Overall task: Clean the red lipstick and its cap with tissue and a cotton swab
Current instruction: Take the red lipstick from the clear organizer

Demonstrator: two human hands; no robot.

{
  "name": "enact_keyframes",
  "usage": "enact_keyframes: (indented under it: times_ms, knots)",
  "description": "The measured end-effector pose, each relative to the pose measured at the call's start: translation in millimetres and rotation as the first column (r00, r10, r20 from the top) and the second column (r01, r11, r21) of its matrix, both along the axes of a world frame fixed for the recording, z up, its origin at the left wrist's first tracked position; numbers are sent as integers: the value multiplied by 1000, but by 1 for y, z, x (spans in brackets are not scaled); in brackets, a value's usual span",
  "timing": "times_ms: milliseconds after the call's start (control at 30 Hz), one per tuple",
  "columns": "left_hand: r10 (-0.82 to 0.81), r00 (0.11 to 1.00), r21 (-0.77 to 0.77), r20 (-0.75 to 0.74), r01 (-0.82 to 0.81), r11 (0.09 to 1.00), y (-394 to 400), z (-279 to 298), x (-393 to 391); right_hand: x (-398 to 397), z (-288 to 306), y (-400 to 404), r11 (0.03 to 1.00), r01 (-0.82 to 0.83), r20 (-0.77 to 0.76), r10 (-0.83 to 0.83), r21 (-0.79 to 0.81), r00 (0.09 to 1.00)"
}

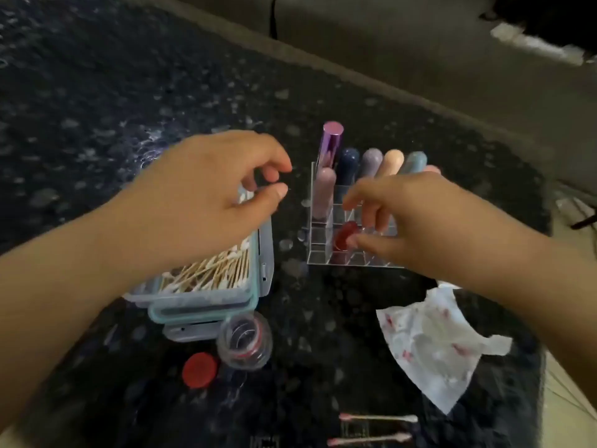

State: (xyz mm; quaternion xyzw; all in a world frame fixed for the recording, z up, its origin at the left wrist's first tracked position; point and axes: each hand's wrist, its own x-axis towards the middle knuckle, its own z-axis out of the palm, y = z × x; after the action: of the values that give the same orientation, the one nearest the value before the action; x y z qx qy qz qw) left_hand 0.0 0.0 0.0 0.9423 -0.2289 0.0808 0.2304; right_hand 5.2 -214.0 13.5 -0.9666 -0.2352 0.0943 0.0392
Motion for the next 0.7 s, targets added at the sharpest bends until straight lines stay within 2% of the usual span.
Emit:
enact_keyframes:
  times_ms: [167,400,567,700]
  knots:
    - [62,997,-89,56,-56,994,8,5,-9,2,-1,8,999,6,70,-3,-42,998]
    - [86,995,-74,45,-83,994,5,19,-37,-1,-4,12,998,46,-18,-47,-45,999]
    - [99,995,-133,31,-94,987,-9,25,-65,-19,12,3,991,108,32,-111,73,993]
    - [74,997,-164,36,-68,984,-34,32,-95,-53,36,-15,952,153,7,-161,265,987]
